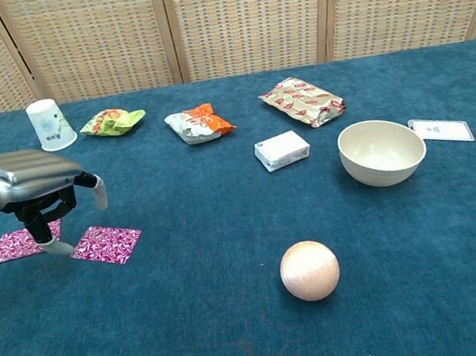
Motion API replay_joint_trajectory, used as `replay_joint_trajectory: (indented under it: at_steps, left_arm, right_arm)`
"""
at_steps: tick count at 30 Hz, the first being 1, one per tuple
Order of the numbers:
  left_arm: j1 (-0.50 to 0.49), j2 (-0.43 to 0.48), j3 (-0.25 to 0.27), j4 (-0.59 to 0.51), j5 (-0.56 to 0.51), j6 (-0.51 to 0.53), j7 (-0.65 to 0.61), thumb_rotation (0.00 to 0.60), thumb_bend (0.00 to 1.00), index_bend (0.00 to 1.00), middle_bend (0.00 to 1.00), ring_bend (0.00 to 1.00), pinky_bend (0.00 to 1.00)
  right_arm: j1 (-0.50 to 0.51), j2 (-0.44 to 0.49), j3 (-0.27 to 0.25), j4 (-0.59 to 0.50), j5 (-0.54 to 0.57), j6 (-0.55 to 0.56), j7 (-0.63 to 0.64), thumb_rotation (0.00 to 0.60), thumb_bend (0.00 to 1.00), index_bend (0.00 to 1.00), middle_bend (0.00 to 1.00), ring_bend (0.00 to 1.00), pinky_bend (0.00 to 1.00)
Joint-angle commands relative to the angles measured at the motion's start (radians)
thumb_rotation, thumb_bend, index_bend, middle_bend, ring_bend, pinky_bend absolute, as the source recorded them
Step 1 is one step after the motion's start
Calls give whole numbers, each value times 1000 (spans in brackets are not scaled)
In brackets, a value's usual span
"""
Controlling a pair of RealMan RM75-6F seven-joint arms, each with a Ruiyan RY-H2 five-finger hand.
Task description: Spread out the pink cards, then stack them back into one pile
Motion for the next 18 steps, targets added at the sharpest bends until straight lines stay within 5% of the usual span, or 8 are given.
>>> replay_joint_trajectory:
  at_steps: [1, 18]
  left_arm:
    - [-5, -16, 1, 6, -11, 0, 6, 521, 201, 298, 812, 792, 678]
    - [-30, -76, 16, 34, -57, 4, 52, 523, 205, 298, 812, 792, 678]
  right_arm:
    - [-4, 1, -2, 1, -1, 4, 2, 600, 234, 348, 319, 162, 139]
    - [-9, -2, 1, 17, 6, 5, 20, 600, 234, 348, 319, 162, 139]
